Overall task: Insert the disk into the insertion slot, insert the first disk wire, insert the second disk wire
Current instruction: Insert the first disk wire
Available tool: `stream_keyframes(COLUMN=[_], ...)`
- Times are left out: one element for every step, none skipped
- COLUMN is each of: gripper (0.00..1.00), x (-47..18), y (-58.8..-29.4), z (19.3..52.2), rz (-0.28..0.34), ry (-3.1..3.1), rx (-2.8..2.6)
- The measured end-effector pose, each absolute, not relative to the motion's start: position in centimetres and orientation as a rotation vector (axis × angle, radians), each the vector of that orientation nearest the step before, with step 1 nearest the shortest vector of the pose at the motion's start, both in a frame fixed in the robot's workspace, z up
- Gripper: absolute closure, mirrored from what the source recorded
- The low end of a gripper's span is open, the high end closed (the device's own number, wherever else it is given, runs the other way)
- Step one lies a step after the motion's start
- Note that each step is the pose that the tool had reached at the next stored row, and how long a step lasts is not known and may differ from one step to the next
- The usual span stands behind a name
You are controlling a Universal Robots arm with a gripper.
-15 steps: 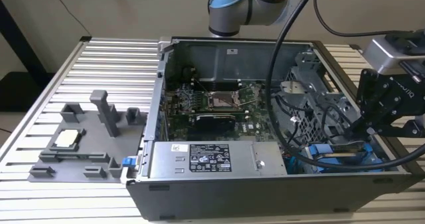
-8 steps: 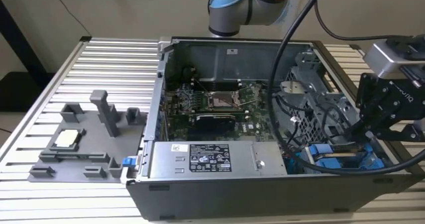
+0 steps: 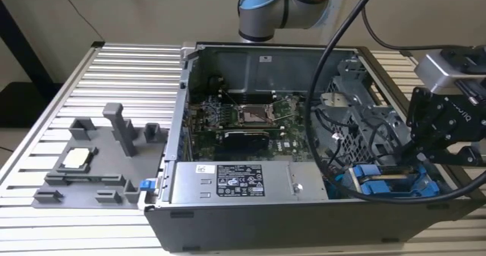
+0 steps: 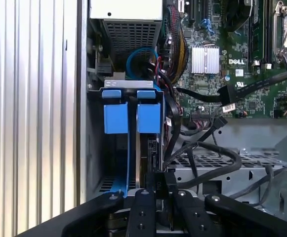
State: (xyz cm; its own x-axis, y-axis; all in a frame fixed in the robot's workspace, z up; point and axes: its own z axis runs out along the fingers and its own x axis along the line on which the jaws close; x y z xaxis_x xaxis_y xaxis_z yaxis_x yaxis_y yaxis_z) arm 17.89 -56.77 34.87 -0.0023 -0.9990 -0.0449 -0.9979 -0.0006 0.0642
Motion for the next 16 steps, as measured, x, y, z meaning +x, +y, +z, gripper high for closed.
stream_keyframes(gripper=[0.81,0.81,0.81,0.81,0.81,0.81,0.81,0.81,0.81,0.81,0.81,0.81,0.81,0.81,0.81,0.81], x=[17.93,17.98,18.02,18.06,18.06,18.06,18.08,18.09,18.11,18.14,18.18,18.24,18.26,18.27,18.27,18.27], y=[-56.79,-56.81,-56.83,-56.86,-56.89,-56.91,-56.93,-56.94,-56.95,-56.96,-56.95,-56.95,-56.95,-56.96,-56.96,-56.96], z=[34.82,34.76,34.72,34.68,34.63,34.58,34.52,34.46,34.41,34.37,34.33,34.30,34.29,34.28,34.25,34.21], rz=[-0.122,-0.123,-0.123,-0.124,-0.124,-0.125,-0.125,-0.125,-0.126,-0.126,-0.126,-0.127,-0.127,-0.127,-0.127,-0.127], ry=[-2.212,-2.213,-2.215,-2.216,-2.220,-2.225,-2.229,-2.233,-2.237,-2.240,-2.242,-2.243,-2.244,-2.244,-2.245,-2.245], rx=[2.207,2.205,2.203,2.201,2.197,2.192,2.187,2.183,2.180,2.176,2.174,2.172,2.171,2.171,2.170,2.170])
